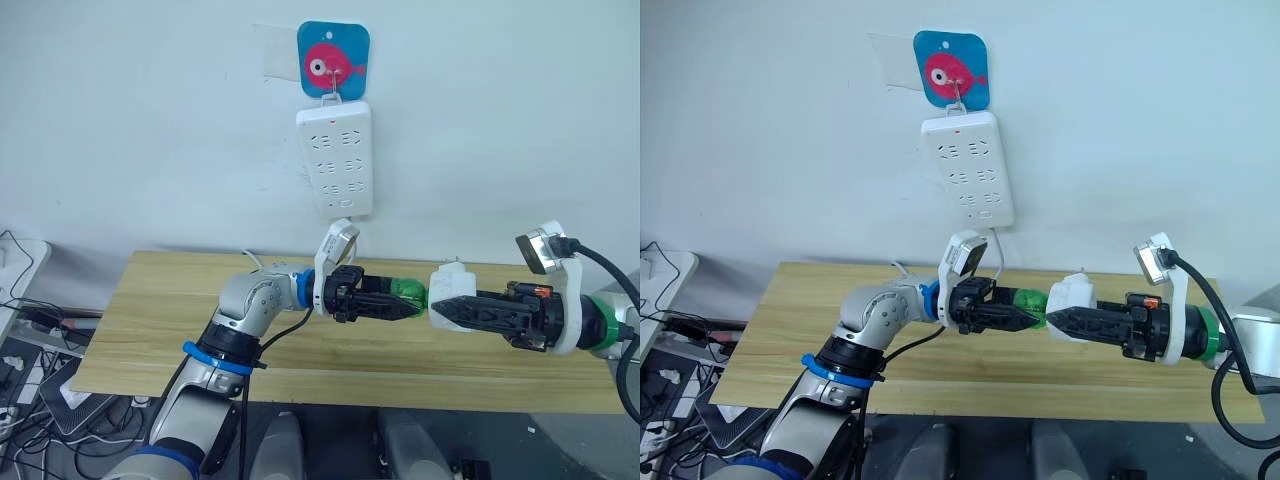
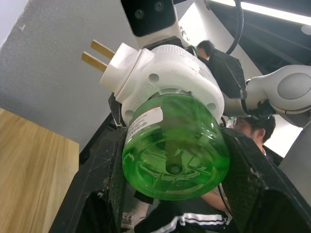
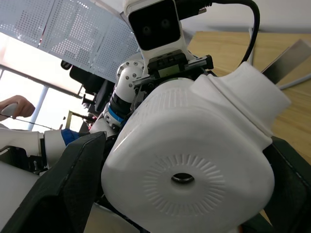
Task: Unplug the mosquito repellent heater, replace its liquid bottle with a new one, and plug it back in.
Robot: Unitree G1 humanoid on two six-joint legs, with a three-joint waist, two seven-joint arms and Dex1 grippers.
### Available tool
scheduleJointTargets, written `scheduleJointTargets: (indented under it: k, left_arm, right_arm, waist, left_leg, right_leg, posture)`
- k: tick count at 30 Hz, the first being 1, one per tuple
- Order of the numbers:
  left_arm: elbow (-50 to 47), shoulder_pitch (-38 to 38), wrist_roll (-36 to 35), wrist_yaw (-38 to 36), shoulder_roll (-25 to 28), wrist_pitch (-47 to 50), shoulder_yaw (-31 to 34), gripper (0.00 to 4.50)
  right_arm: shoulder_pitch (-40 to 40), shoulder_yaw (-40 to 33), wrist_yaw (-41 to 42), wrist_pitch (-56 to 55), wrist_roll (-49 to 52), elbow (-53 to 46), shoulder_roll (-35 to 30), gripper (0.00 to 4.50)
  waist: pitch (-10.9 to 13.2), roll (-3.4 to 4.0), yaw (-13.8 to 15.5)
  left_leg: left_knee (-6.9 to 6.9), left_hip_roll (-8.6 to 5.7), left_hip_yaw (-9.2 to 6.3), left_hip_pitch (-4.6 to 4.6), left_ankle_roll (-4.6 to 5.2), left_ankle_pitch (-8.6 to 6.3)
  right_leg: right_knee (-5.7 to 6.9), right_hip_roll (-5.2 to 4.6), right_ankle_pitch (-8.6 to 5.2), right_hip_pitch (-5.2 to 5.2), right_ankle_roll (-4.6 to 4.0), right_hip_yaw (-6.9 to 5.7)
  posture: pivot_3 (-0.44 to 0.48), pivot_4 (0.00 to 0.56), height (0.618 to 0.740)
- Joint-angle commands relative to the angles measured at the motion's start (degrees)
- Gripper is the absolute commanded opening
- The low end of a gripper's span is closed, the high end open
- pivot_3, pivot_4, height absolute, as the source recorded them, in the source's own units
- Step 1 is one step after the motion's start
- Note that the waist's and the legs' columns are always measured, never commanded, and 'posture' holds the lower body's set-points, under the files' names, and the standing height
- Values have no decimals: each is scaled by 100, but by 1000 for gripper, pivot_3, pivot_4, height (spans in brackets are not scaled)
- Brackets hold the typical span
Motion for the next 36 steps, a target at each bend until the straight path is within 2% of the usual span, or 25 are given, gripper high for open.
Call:
scheduleJointTargets:
  k: [1, 10, 20, 27, 30, 32, 34, 36]
  left_arm:
    - [-96, -71, -40, -13, -35, -105, 67, 2297]
    - [16, -147, -61, 131, -144, -101, 191, 2297]
    - [86, -173, -12, 133, -135, -147, 214, 2297]
    - [190, -215, 33, 107, -133, -211, 231, 2297]
    - [234, -259, 38, 93, -149, -202, 249, 2297]
    - [261, -288, 40, 76, -155, -193, 263, 2297]
    - [276, -300, 40, 57, -155, -182, 269, 2297]
    - [274, -309, 40, 34, -149, -173, 252, 2297]
  right_arm:
    - [-7, 17, 179, -35, 147, -213, -80, 4439]
    - [25, 335, 28, -222, 147, -355, 101, 4439]
    - [517, 340, -204, -676, 147, -747, 440, 4439]
    - [2167, -832, 633, -789, 147, -1020, -32, 4439]
    - [3076, -1846, 1198, -234, 147, -739, -479, 4439]
    - [3437, -2423, 1114, 27, 147, -486, -621, 4439]
    - [3255, -2457, 609, -50, 147, 15, -606, 4439]
    - [2666, -2269, 61, -221, 147, 596, -520, 4439]
  waist:
    - [0, 0, 1]
    - [0, 0, 2]
    - [0, 0, 5]
    - [0, -1, 14]
    - [0, 0, 13]
    - [0, -3, 12]
    - [-1, -8, -12]
    - [-1, -9, -54]
  left_leg:
    - [0, 0, 0, 0, 0, 0]
    - [1, 0, 0, 0, 0, 0]
    - [1, -1, -4, -1, 0, 0]
    - [2, -5, -4, -4, 0, 0]
    - [5, -5, -3, -1, 0, 0]
    - [5, -4, -4, 1, 1, 0]
    - [5, -4, -2, 2, 1, 1]
    - [7, -3, 9, 7, 1, 1]
  right_leg:
    - [0, 0, 0, 0, 0, 0]
    - [0, 0, 0, 0, 0, 0]
    - [0, -1, 0, 0, 0, -2]
    - [-2, -3, 0, 2, 1, -3]
    - [-1, -3, 3, 4, 6, -1]
    - [-1, -1, 3, 8, 7, -3]
    - [-2, 0, 3, 9, 9, 0]
    - [-3, 1, 6, 9, 14, 10]
  posture:
    - [-104, 205, 740]
    - [-102, 209, 740]
    - [-102, 214, 740]
    - [-110, 215, 740]
    - [-116, 215, 740]
    - [-121, 214, 740]
    - [-124, 213, 740]
    - [-129, 212, 740]
